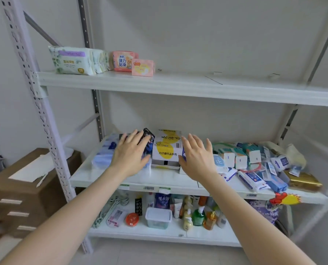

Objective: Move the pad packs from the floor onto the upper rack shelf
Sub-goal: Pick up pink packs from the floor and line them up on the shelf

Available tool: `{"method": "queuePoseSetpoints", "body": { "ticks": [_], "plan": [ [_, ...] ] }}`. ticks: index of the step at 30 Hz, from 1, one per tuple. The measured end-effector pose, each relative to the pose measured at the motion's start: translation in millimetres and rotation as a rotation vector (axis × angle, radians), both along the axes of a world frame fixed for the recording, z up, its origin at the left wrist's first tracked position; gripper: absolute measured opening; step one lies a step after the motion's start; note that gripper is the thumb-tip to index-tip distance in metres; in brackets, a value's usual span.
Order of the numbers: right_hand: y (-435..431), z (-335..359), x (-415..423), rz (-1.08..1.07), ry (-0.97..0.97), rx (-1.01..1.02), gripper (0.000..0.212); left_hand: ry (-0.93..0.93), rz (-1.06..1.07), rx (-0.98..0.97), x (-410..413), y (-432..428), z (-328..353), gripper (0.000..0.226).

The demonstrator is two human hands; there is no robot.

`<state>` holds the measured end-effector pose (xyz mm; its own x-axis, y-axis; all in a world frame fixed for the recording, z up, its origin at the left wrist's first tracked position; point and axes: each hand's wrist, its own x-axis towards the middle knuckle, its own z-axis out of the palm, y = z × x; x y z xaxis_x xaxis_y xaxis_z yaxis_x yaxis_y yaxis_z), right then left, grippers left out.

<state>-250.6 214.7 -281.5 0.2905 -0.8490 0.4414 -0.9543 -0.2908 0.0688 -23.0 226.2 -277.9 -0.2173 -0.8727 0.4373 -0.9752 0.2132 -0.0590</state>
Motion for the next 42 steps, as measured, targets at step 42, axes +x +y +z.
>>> {"method": "queuePoseSetpoints", "body": {
  "ticks": [42],
  "plan": [
    [117.1, -495.8, -194.5, -0.26, 0.026, 0.761, 0.08, -0.097, -0.104, 0.661, -221.7, 47.4, -501.6, 0.065]
  ]
}}
